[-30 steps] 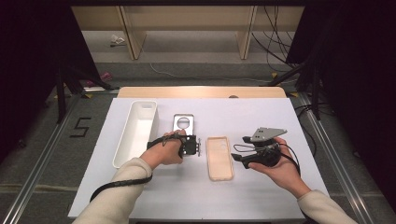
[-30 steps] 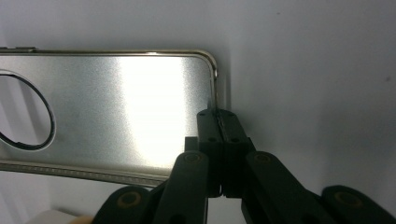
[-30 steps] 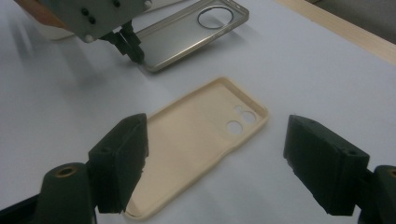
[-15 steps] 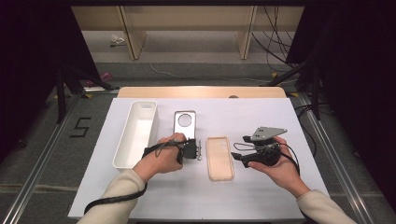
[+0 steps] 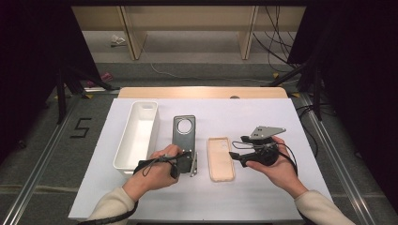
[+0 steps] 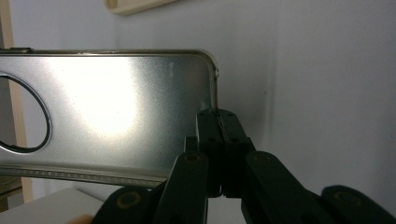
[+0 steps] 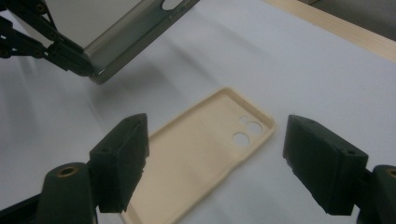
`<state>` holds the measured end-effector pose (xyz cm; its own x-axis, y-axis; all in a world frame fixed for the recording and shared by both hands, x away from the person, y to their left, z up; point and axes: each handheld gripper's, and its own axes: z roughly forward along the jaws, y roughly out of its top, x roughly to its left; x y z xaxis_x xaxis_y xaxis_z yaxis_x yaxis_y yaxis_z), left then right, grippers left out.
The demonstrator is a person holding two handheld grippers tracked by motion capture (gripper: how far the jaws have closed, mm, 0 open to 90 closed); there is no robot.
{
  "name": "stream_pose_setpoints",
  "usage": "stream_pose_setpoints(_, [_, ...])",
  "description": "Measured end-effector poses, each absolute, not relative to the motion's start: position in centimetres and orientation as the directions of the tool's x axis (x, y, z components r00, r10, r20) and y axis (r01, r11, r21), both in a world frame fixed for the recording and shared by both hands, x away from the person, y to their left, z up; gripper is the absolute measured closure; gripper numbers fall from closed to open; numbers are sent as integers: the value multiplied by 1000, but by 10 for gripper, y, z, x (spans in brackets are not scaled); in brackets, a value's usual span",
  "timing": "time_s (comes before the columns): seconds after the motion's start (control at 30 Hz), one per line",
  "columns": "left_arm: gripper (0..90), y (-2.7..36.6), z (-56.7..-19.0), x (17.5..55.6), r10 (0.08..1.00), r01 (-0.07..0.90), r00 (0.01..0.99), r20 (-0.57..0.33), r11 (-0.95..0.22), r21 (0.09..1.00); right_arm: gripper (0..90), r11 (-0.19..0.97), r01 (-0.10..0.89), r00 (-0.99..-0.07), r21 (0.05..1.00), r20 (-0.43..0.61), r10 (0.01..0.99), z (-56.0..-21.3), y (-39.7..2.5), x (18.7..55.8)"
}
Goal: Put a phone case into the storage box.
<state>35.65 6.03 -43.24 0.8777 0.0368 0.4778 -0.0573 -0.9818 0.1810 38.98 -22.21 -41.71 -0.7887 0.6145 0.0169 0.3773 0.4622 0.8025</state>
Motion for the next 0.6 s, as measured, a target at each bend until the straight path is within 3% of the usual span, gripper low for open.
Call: stream_pose_setpoints(0.6, [889, 43, -424, 332, 13, -126, 859, 512, -964, 236, 249, 357, 407, -783, 840, 120, 610, -408, -188, 410])
